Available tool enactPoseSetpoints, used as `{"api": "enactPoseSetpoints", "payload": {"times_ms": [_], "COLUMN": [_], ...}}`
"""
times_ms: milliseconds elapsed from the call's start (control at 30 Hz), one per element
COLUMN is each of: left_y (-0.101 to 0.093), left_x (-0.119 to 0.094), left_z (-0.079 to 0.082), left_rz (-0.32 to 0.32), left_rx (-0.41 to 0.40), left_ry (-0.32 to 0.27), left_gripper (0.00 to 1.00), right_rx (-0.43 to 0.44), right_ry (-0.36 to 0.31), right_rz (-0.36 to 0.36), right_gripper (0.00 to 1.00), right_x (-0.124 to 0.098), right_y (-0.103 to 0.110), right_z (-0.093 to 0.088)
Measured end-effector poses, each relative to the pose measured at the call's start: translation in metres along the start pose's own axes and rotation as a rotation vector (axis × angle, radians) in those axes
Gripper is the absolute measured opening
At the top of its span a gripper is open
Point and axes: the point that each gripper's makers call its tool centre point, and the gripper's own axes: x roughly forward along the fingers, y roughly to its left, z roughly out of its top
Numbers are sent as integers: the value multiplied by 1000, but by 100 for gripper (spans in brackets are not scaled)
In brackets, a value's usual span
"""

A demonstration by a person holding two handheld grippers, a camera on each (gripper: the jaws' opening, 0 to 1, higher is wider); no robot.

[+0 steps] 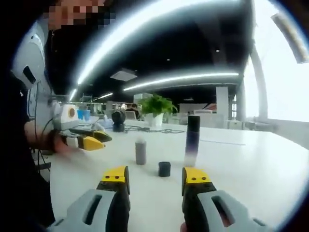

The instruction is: Pick up cosmetic bottle twist off cap place on table pick up cap screw tight cap place on table

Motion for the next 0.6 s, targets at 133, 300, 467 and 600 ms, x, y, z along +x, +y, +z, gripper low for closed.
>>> {"api": "enactPoseSetpoints", "payload": {"times_ms": [133, 300, 467, 600], "left_y": [0, 4, 5, 8], "left_x": [1, 2, 4, 7], "left_z": [-2, -4, -7, -7], "left_rz": [6, 16, 25, 30], "left_rx": [10, -6, -13, -29], "left_ry": [13, 24, 37, 43], "left_gripper": [16, 16, 16, 17], "right_rx": [2, 3, 11, 2], "right_ry": [-14, -14, -29, -18], "right_rz": [3, 1, -6, -4], "right_gripper": [37, 37, 35, 35], "right_x": [1, 1, 0, 2], "right_y": [2, 1, -1, 1], "right_z": [3, 4, 6, 4]}}
